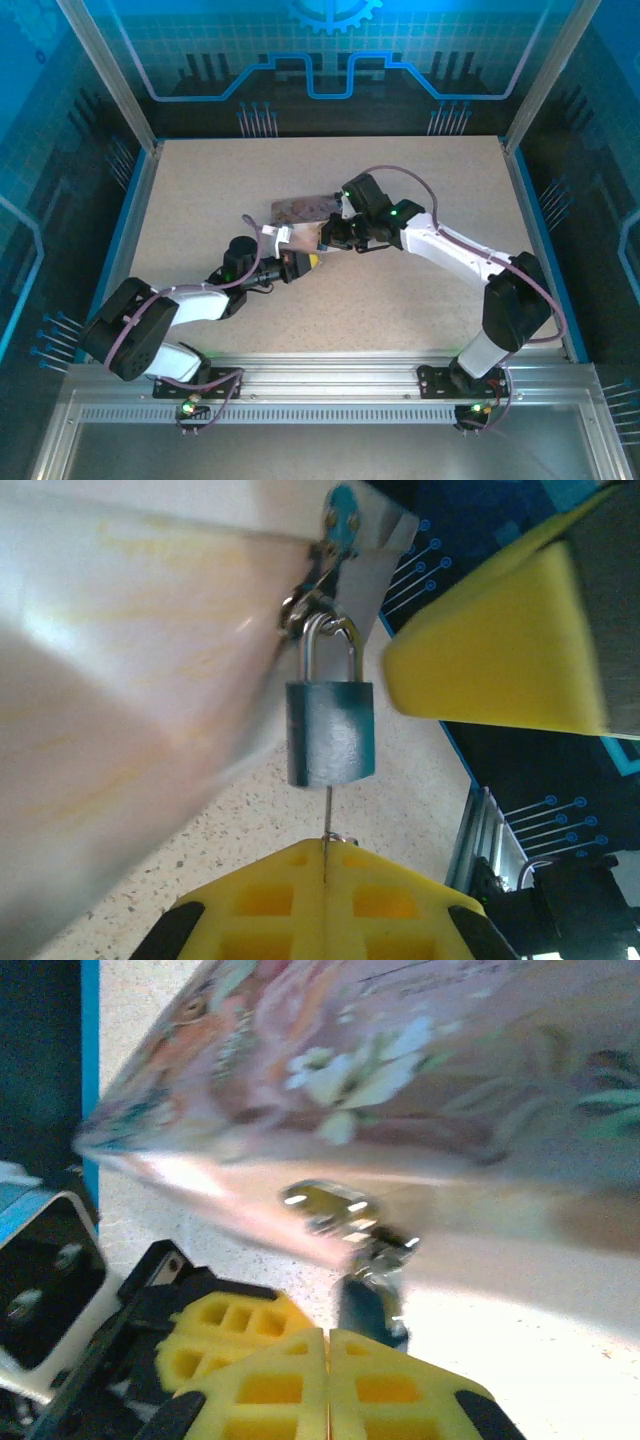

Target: Unlock the padlock with the key

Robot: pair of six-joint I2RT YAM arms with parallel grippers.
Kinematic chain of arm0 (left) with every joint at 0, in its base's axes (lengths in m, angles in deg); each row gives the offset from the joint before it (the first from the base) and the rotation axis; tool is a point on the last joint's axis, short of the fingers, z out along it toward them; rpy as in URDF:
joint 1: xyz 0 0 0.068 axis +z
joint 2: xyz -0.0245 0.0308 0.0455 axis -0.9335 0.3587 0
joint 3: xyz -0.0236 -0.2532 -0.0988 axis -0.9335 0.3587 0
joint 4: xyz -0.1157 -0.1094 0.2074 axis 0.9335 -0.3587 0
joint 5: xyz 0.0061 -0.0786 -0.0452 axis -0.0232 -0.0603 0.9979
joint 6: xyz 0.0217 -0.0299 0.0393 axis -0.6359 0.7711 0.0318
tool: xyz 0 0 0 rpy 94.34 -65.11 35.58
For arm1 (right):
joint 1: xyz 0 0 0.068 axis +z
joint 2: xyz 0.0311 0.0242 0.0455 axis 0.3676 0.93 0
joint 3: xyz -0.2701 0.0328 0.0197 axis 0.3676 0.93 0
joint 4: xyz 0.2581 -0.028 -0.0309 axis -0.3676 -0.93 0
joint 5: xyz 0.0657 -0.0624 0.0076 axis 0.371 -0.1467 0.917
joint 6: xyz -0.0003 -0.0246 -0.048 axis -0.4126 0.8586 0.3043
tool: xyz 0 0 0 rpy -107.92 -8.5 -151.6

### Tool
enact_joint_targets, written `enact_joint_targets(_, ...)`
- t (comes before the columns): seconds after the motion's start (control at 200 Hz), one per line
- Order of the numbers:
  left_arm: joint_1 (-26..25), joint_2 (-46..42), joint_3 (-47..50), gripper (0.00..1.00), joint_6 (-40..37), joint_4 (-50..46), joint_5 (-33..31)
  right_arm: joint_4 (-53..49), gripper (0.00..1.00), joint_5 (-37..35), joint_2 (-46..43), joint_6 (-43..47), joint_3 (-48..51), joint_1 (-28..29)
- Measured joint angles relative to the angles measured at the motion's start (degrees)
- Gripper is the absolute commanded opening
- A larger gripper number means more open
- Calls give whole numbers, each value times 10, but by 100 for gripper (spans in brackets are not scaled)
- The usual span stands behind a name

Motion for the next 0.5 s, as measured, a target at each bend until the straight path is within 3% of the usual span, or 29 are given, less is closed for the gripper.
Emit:
enact_joint_targets(0.415, 5, 0, 1, 0, 5, 2, -19, 19, 0, 5, -12, -7, 13, 1)
enact_joint_targets(0.5, 5, 0, 3, 0, -1, 2, -19, 25, 16, -3, -14, -7, 38, 1)
